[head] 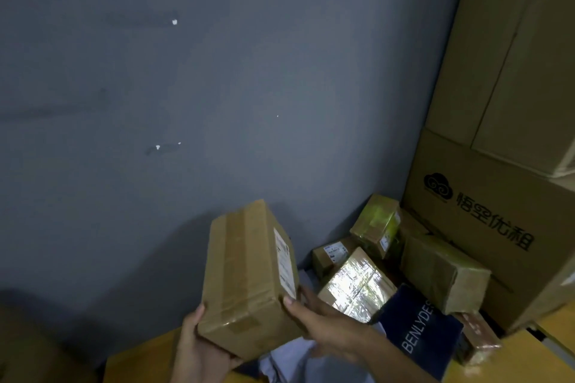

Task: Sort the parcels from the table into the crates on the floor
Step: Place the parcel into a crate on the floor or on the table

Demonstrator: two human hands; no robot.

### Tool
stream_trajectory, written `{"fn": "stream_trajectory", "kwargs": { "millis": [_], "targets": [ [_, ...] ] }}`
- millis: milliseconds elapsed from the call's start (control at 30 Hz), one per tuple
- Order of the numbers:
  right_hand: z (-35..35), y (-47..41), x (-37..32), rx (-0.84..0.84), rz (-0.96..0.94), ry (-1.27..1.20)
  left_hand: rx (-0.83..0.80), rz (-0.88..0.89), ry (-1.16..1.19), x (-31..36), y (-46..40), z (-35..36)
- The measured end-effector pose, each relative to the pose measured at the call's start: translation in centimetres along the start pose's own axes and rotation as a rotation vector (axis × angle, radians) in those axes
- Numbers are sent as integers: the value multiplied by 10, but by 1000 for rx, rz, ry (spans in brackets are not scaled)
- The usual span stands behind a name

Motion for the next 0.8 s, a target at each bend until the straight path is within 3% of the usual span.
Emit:
{"fn": "stream_trajectory", "kwargs": {
  "millis": [167,300,400,533,633,800],
  "targets": [
    [2,4,-10,97,-176,-148,-84,-7,-56,0,1,8],
    [-5,3,-20,294,-415,-22,34,266,-204,21,3,10],
    [-4,3,-20,400,-491,120,71,402,-353,40,5,16],
    [8,5,-20,492,-442,370,88,373,-564,42,14,22],
    [16,7,-22,480,-479,483,78,345,-577,41,22,28],
    [16,6,-18,442,-454,363,35,412,-567,49,28,27]
  ]
}}
Point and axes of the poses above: each hand's wrist, its own y-axis away from the middle knuckle, its own z-axis out of the palm, x = y × z, the point moved 5 cm from there along -y, towards the middle knuckle, and after that the axes turned 11 degrees about -z, right-handed, at the moved point
